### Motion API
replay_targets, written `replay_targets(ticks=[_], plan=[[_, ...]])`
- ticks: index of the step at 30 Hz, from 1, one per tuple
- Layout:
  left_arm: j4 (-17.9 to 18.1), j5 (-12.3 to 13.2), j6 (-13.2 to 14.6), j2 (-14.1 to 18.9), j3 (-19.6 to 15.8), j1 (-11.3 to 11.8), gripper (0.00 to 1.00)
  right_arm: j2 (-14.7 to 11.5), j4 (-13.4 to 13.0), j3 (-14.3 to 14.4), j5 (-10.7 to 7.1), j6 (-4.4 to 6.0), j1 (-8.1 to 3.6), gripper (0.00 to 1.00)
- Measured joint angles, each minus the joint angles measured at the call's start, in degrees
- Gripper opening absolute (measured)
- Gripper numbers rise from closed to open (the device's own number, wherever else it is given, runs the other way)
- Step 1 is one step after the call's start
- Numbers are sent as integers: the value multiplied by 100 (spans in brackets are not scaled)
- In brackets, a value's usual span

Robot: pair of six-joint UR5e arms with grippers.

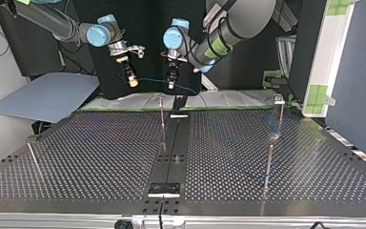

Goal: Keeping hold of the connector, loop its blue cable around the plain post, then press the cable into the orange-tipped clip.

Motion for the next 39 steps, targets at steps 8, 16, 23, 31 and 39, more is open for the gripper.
replay_targets(ticks=[8,16,23,31,39], plan=[[-5,61,-70,2,0,70,87,2,-47,-1,-1,32,0,0],[-339,-104,-69,7,0,156,96,10,-195,-1,-7,122,-1,0],[-740,-187,52,39,-54,91,99,50,-211,-1,-24,109,35,0],[-634,-520,125,338,-432,17,99,217,-213,-30,-35,46,48,0],[-938,-337,117,719,-595,-32,99,320,-198,-69,-37,55,52,0]])
